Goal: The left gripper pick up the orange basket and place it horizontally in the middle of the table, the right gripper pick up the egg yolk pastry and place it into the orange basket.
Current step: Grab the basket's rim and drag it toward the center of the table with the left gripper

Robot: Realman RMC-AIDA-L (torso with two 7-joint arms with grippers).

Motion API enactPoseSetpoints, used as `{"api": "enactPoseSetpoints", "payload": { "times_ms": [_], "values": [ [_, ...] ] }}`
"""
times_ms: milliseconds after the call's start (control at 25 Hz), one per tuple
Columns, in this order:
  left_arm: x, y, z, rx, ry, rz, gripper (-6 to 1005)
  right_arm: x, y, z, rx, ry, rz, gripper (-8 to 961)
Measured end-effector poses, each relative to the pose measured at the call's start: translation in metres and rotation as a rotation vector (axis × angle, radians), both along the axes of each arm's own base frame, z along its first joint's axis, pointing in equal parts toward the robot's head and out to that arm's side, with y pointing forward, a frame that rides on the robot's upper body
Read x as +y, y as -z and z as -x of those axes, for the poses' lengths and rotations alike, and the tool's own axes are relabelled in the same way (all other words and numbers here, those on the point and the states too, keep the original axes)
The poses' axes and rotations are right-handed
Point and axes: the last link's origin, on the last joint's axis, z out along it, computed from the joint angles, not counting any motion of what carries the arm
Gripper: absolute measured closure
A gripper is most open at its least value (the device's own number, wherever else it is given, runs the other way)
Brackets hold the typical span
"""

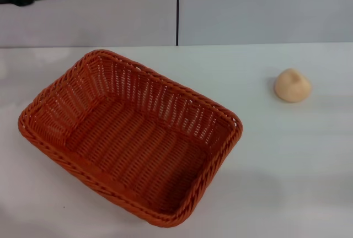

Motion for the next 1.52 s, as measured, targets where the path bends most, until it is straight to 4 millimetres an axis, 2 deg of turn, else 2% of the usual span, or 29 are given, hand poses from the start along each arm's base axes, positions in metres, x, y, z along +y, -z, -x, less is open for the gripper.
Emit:
{"api": "enactPoseSetpoints", "payload": {
  "times_ms": [320, 360, 600, 920, 1200, 1520],
  "values": [
    [0.015, 0.017, -0.005, 0.173, -0.048, 0.066, 206, -0.001, 0.008, 0.0, 0.017, 0.0, 0.028, 315],
    [0.023, 0.025, -0.004, 0.222, -0.068, 0.057, 208, -0.001, 0.008, 0.0, 0.017, 0.0, 0.028, 315],
    [0.038, 0.039, 0.005, 0.346, -0.13, 0.048, 216, -0.003, 0.009, 0.0, 0.021, -0.001, 0.03, 315],
    [0.037, 0.044, 0.014, 0.383, -0.158, 0.06, 227, -0.006, 0.012, -0.002, 0.03, 0.008, 0.035, 316],
    [0.034, 0.064, 0.021, 0.448, -0.18, 0.124, 236, -0.005, 0.013, -0.001, 0.031, 0.007, 0.039, 316],
    [0.031, 0.073, 0.028, 0.474, -0.21, 0.142, 247, -0.004, 0.014, -0.001, 0.031, 0.007, 0.047, 315]
  ]
}}
